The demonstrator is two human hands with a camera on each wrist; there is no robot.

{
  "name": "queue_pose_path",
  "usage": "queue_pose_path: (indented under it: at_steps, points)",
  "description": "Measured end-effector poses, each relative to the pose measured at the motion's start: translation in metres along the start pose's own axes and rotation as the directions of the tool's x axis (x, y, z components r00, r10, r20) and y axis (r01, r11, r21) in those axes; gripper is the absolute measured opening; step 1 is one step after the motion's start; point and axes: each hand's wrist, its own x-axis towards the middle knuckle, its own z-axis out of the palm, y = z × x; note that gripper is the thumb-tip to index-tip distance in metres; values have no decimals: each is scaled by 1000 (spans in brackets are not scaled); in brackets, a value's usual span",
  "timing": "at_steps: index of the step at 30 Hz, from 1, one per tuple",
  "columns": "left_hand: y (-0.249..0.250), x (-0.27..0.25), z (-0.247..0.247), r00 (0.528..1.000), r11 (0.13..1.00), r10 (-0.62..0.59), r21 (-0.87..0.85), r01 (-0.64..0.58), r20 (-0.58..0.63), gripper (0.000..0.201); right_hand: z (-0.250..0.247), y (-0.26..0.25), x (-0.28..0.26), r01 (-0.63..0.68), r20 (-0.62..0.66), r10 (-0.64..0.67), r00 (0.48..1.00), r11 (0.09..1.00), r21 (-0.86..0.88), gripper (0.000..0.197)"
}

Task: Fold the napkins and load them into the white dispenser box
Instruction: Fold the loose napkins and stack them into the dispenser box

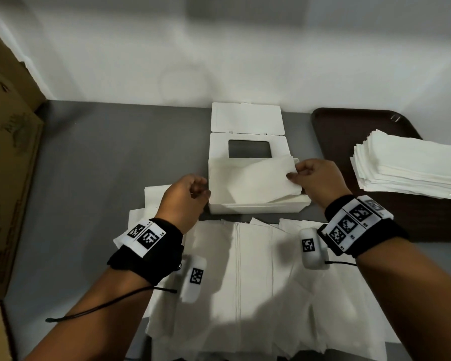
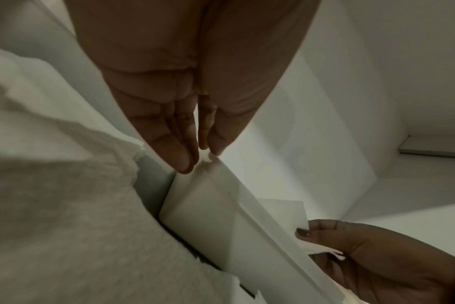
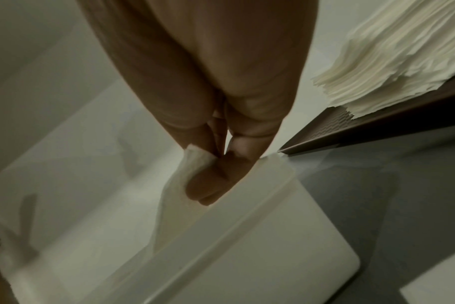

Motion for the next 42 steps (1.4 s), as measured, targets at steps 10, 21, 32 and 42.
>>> queue_pose_path:
  at_steps: [10, 21, 32, 42]
  points:
    - [17, -10, 2, 981, 975, 152, 178, -129, -120, 13, -20, 3, -16, 124, -110, -166, 980, 940, -318, 38]
    - [62, -76, 78, 945, 926, 308, 196, -324, 110, 12, -85, 64, -85, 40, -20, -43, 999, 988, -146, 12]
    - [54, -133, 156, 895, 851, 168, 397, -343, 412, 31, -105, 128, -139, -120, 137, 140, 981, 982, -144, 17]
    - [47, -142, 168, 948, 736, 39, 632, -242, 317, 43, -87, 121, -149, -90, 160, 112, 981, 987, -136, 38]
